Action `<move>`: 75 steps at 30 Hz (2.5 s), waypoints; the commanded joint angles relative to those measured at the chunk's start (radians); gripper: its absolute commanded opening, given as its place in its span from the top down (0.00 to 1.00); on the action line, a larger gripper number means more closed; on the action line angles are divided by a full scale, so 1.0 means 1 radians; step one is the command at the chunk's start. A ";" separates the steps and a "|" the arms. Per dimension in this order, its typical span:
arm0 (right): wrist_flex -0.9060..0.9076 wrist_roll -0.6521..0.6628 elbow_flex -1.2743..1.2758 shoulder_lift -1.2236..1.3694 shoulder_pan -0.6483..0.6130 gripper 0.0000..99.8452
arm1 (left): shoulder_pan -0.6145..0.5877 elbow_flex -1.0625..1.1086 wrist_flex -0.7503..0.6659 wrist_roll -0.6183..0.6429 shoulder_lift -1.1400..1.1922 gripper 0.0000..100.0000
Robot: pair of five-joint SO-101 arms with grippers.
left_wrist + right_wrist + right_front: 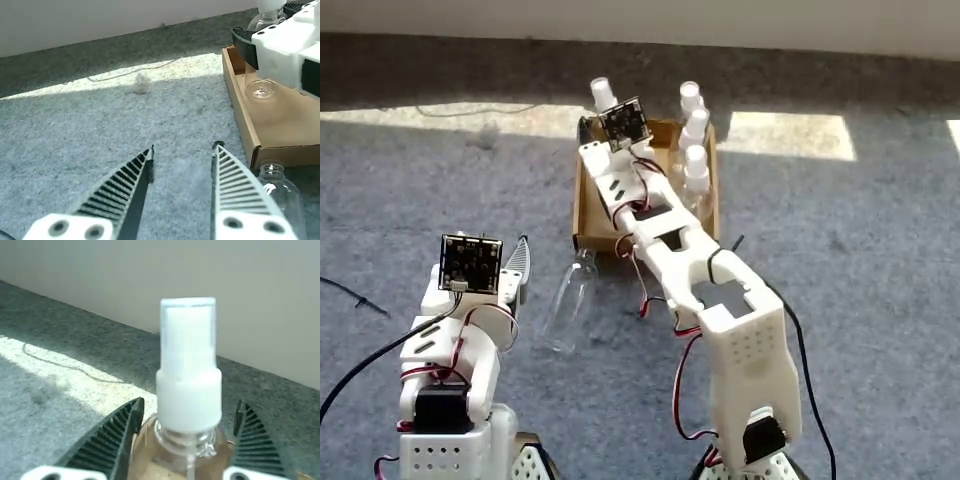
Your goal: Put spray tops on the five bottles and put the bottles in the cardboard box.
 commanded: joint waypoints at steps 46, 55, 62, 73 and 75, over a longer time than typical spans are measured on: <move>0.269 0.011 -0.056 -0.308 -0.027 0.66 | -0.008 -0.002 -0.017 0.009 -0.012 0.82; 0.671 0.012 -0.351 -0.539 -0.044 0.66 | -0.010 -0.002 -0.017 0.008 -0.012 0.82; 1.231 -0.037 -0.510 -0.645 -0.157 0.68 | -0.024 -0.012 -0.018 0.005 -0.012 0.82; 1.612 -0.529 -0.351 -0.708 -0.228 0.93 | -0.415 -0.384 0.081 -0.092 0.338 0.82; 1.639 -0.598 -0.325 -0.707 -0.236 0.93 | -0.460 -0.568 0.153 -0.120 0.539 0.82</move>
